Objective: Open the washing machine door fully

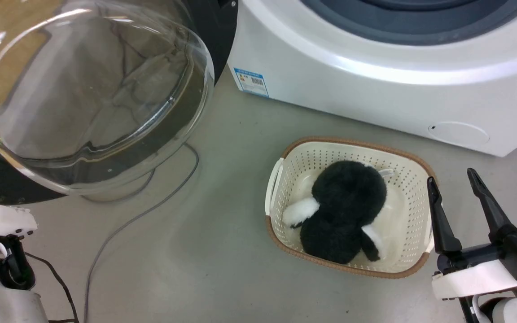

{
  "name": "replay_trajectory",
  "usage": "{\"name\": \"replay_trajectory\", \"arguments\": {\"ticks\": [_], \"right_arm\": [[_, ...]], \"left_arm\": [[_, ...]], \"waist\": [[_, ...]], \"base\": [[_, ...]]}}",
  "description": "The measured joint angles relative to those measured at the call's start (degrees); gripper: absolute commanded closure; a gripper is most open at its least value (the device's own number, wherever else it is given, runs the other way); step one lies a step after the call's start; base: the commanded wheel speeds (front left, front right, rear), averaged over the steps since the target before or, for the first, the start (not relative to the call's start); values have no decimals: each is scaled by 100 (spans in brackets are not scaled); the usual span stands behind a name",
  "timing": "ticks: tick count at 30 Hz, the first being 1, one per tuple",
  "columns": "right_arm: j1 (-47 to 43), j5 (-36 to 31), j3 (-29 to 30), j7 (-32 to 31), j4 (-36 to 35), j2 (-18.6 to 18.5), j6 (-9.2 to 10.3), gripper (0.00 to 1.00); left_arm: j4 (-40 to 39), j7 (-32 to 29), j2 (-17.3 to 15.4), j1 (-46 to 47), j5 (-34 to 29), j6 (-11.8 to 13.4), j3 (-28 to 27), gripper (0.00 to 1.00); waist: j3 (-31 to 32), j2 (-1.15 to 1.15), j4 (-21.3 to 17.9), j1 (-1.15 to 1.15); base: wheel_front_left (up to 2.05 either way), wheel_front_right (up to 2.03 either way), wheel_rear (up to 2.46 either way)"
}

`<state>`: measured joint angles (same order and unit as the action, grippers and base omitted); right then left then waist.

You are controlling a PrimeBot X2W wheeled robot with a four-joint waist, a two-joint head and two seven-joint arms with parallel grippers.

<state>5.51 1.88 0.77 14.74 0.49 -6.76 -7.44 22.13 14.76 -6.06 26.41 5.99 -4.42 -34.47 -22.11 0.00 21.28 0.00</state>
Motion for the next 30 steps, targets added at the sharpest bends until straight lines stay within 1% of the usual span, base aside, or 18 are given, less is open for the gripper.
{"name": "replay_trajectory", "arguments": {"ticks": [6, 12, 17, 21, 27, 30], "right_arm": [[-3, 2, 5, 0, 29, 107, 0, 0], [-32, 11, 23, 0, 29, 235, 0, 0], [-169, 20, 69, 0, 10, 321, 0, 0], [-344, 35, 137, 0, -45, 346, 0, 0], [-563, 281, 211, 1, -207, 363, 0, 0], [-649, 342, 230, 0, -283, 365, 0, 0]], "left_arm": [[-43, -1, 42, -112, -147, -82, -12, 100], [-419, -1, 176, -444, -257, -141, 105, 100], [-928, 0, 211, -835, -396, -193, 527, 100], [-1300, 0, 275, -1228, -446, -232, 967, 100], [-1628, 0, 302, -1623, -445, -240, 1589, 100], [-1701, -1, 308, -1799, -425, -241, 1789, 100]], "waist": [[281, 0, -24, 0], [684, 0, -53, 0], [1070, 0, -96, -1], [1409, 0, -145, -1], [1847, 0, -289, -1], [2006, 0, -420, -2]], "base": [[0, 0, 0], [0, 0, 0], [0, 0, 0], [0, 0, 0], [0, 0, 0], [0, 0, 0]]}}
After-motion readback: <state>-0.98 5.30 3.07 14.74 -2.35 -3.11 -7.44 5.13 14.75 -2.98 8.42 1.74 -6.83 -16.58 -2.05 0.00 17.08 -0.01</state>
